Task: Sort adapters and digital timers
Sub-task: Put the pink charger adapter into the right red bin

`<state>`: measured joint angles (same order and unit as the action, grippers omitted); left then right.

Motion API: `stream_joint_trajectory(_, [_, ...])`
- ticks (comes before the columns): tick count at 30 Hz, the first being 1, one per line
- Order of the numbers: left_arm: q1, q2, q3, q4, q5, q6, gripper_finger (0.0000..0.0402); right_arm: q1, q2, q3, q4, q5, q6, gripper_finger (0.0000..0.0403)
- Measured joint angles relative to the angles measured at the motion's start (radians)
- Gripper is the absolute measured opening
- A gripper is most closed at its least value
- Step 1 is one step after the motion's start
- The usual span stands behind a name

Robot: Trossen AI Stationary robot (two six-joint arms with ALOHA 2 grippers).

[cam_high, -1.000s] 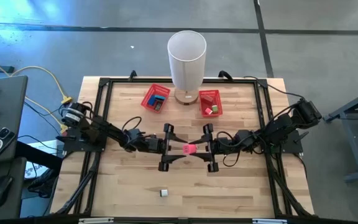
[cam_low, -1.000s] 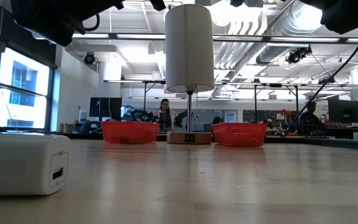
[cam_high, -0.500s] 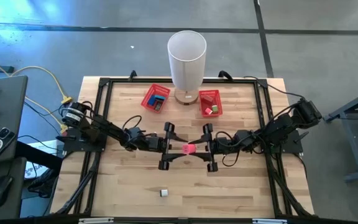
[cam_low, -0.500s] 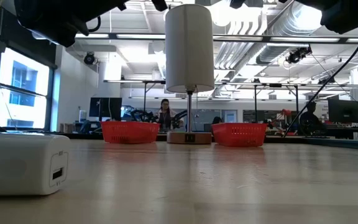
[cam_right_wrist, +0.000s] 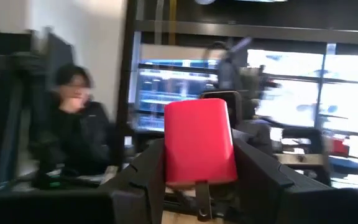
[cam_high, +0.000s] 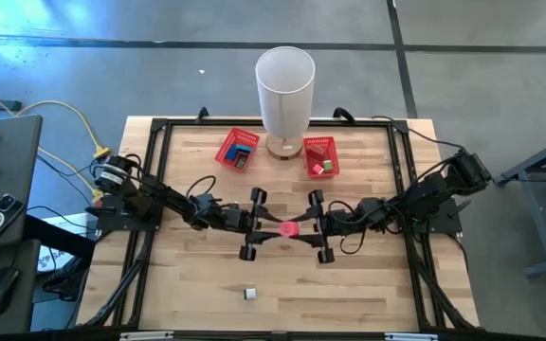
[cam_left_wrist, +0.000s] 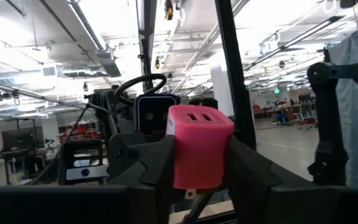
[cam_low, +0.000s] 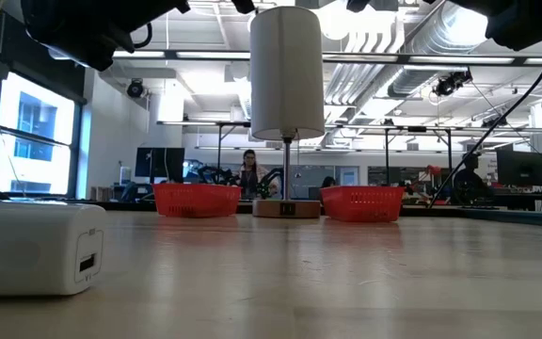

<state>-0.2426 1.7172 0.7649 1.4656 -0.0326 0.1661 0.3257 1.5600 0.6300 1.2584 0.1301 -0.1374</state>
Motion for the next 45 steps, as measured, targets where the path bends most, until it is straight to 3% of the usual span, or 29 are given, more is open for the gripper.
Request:
stream_joint_trajectory(4, [-0.002, 0.000, 0.000, -0.002, -0.002, -0.025, 0.0099, -0.019, 0.000, 0.000, -0.009, -0.043, 0.032, 0.0140])
stream_joint_trajectory(37, [-0.001, -0.001, 0.000, -0.014, 0.006, -0.071, 0.0100, -0.020, 0.001, 0.000, -0.017, -0.032, 0.029, 0.0140])
stream_joint_trajectory(45, [-0.004, -0.001, 0.000, -0.035, 0.013, -0.008, 0.0138, -0.020, 0.002, 0.000, -0.022, -0.032, 0.029, 0.0140])
